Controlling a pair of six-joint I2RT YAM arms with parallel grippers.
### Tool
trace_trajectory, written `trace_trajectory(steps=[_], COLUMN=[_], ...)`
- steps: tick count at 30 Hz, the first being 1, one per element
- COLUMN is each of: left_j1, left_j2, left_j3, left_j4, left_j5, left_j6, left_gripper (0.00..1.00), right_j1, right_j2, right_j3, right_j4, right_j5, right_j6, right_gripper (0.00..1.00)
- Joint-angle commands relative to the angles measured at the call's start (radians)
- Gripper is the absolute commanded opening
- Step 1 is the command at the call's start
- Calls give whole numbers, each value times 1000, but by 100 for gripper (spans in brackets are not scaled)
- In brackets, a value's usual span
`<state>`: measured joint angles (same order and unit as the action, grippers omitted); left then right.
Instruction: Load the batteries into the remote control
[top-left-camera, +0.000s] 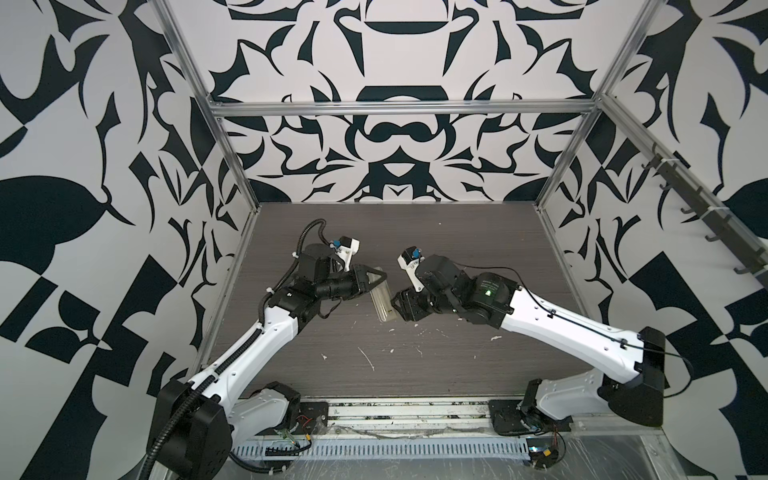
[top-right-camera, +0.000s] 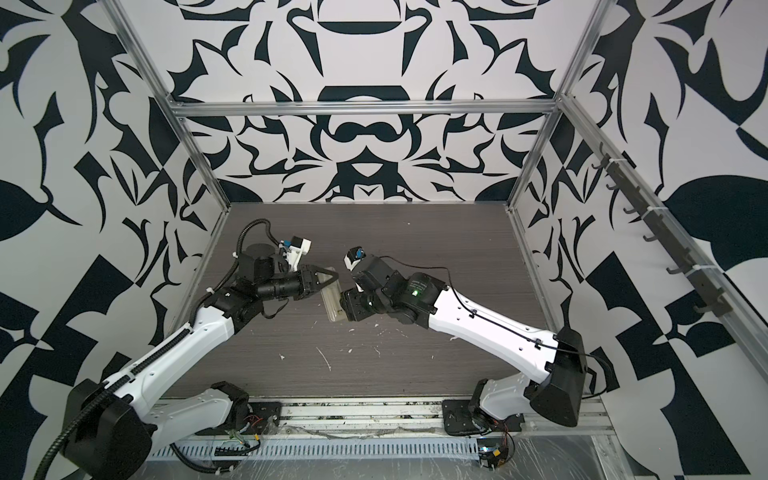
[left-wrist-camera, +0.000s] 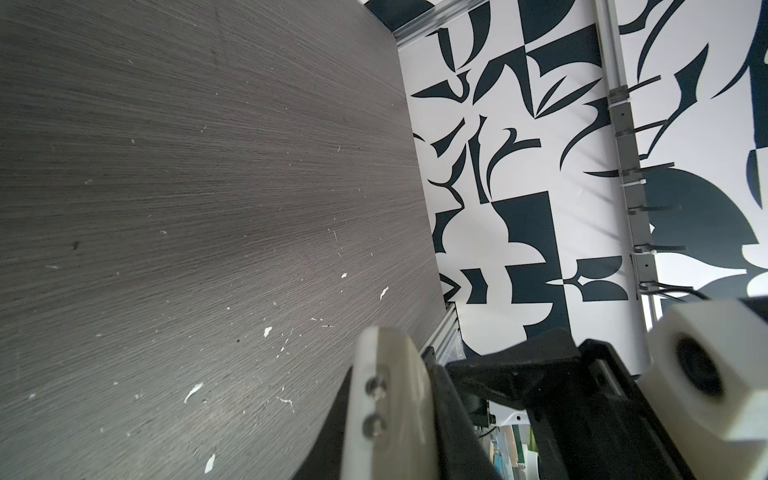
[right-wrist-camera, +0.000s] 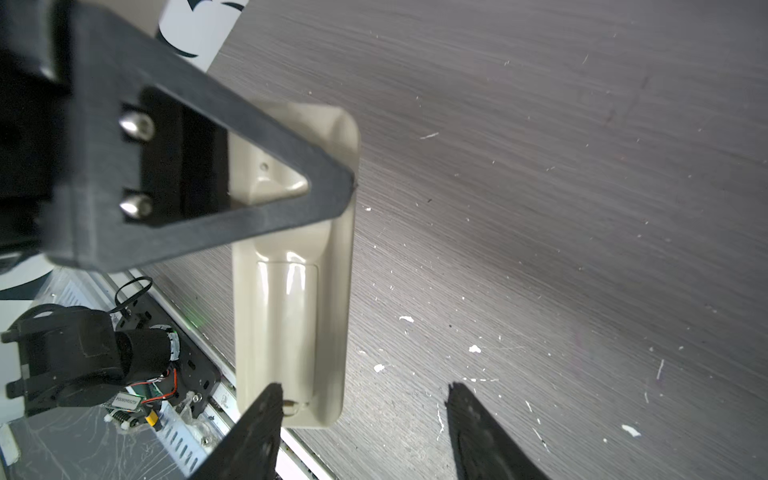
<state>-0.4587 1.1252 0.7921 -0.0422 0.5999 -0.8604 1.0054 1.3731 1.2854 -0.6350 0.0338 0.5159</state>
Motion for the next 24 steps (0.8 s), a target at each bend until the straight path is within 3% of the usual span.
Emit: trace_trajectory(steps=[1,17,24], left_j1=[-3,-2,-3], left_j2=[-30,-57,-87], left_j3=[13,3,14], left_j4=[0,-16,-146], left_j5=[18,-3,-122], left_j6=[-6,-7,35], left_gripper=[0,0,0], right_j1=[1,1,1], right_j2=[-16,90,31], right_j3=[-6,-4,5], right_j4=[39,84,99], right_j5=[-24,-21,9], right_j6=[9,24,15], right_gripper=[65,63,63])
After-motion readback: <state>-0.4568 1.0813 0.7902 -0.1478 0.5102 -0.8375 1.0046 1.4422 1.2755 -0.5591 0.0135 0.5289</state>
